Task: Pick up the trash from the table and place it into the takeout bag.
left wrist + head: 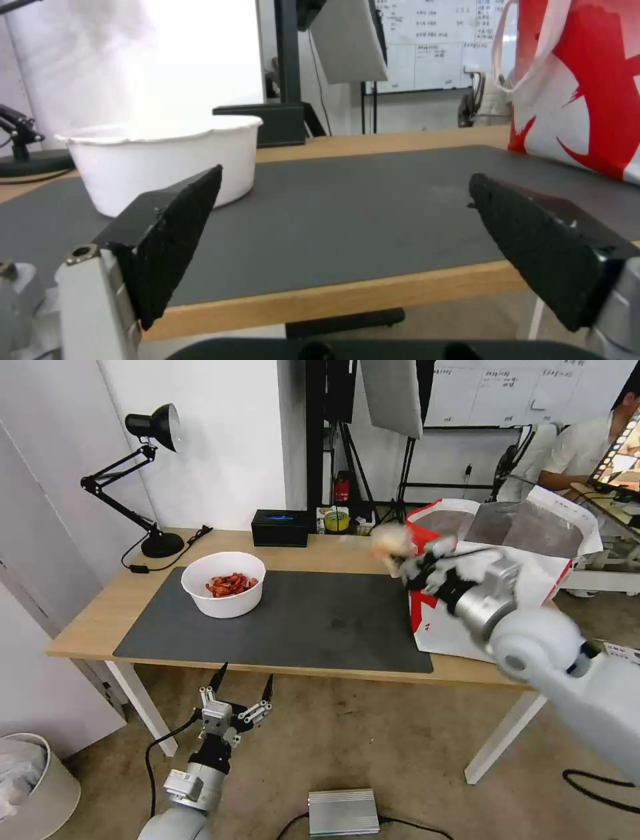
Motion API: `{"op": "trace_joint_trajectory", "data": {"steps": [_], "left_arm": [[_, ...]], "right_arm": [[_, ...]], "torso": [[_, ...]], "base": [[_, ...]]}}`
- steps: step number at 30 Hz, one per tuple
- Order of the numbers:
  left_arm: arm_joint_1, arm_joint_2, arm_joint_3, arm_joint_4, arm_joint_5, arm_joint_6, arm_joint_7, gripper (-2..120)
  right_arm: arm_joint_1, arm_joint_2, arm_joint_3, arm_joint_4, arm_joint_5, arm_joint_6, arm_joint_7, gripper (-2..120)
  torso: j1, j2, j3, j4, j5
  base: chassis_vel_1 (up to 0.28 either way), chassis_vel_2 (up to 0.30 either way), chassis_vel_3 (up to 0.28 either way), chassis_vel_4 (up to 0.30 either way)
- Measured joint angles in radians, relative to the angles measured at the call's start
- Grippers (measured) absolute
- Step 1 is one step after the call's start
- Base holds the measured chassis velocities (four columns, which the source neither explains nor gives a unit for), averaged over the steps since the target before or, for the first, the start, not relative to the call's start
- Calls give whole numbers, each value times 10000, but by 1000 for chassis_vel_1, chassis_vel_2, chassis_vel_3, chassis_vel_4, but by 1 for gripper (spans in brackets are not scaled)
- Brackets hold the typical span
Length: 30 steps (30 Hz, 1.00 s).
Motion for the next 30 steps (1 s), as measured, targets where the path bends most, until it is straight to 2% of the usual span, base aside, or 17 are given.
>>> {"op": "trace_joint_trajectory", "data": {"steps": [3,6,10,12,13,15,23,29,30], "left_arm": [[-2,6,-33,-15,-3,10,-1,100],[47,-15,-66,-13,-5,6,0,100],[71,-34,-64,10,-5,-8,-1,100],[83,-53,-39,16,-1,-14,-1,100],[83,-53,-39,16,-1,-14,-1,100],[97,-63,-35,9,4,-21,0,100],[145,-55,-70,-26,21,-41,2,100],[133,-81,-71,-32,14,-33,6,100],[124,-108,-79,-55,6,-19,6,100]], "right_arm": [[328,-95,58,-186,-35,-84,471,3],[677,-174,60,-433,-488,-799,1541,3],[758,-165,16,-573,-881,-1278,2148,3],[911,-58,-46,-660,-509,-1969,3046,3],[911,-58,-46,-660,-509,-1969,3046,3],[1073,1,-69,-702,381,-2424,3841,3],[1247,65,-68,-786,2330,-2662,5178,3],[1224,186,-99,-877,2497,-2352,5655,3],[1211,188,-100,-877,2506,-2322,5692,7]], "torso": [[1,0,1,0,0],[1,-1,1,0,0],[1,-1,1,-1,1],[1,-1,1,0,2],[1,-1,1,0,2],[1,-1,1,0,0],[1,-1,1,0,-1],[1,-1,1,0,0],[1,-1,1,0,0]], "base": [[0,0,0,0],[0,0,0,0],[0,0,0,0],[0,0,0,0],[0,0,0,0],[0,0,0,0],[0,0,0,0],[0,0,0,0],[0,0,0,0]]}}
